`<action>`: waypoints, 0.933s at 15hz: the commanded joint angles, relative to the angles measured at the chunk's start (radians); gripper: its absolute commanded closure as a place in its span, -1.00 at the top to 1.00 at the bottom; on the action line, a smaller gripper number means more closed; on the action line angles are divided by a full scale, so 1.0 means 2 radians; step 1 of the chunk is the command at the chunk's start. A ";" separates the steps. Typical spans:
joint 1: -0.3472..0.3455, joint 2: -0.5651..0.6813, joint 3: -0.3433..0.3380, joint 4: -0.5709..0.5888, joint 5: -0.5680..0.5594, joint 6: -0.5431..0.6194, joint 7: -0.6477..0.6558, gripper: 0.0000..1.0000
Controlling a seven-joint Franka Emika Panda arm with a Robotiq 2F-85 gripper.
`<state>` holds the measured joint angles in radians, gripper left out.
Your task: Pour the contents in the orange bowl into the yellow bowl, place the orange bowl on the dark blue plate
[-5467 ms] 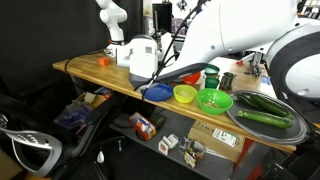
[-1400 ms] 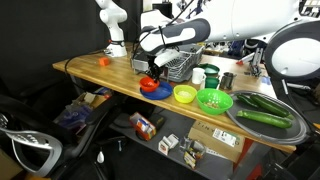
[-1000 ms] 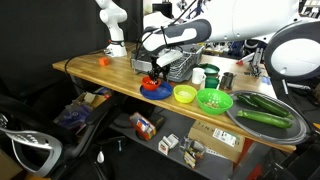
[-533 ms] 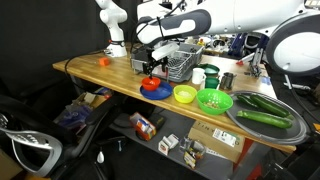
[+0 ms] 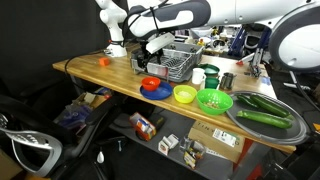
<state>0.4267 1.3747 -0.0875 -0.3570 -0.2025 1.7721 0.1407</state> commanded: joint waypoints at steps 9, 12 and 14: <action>0.055 -0.012 -0.029 0.000 -0.043 -0.021 0.010 1.00; 0.051 -0.012 -0.029 0.000 -0.043 -0.021 0.010 1.00; 0.051 -0.012 -0.029 0.000 -0.043 -0.020 0.010 1.00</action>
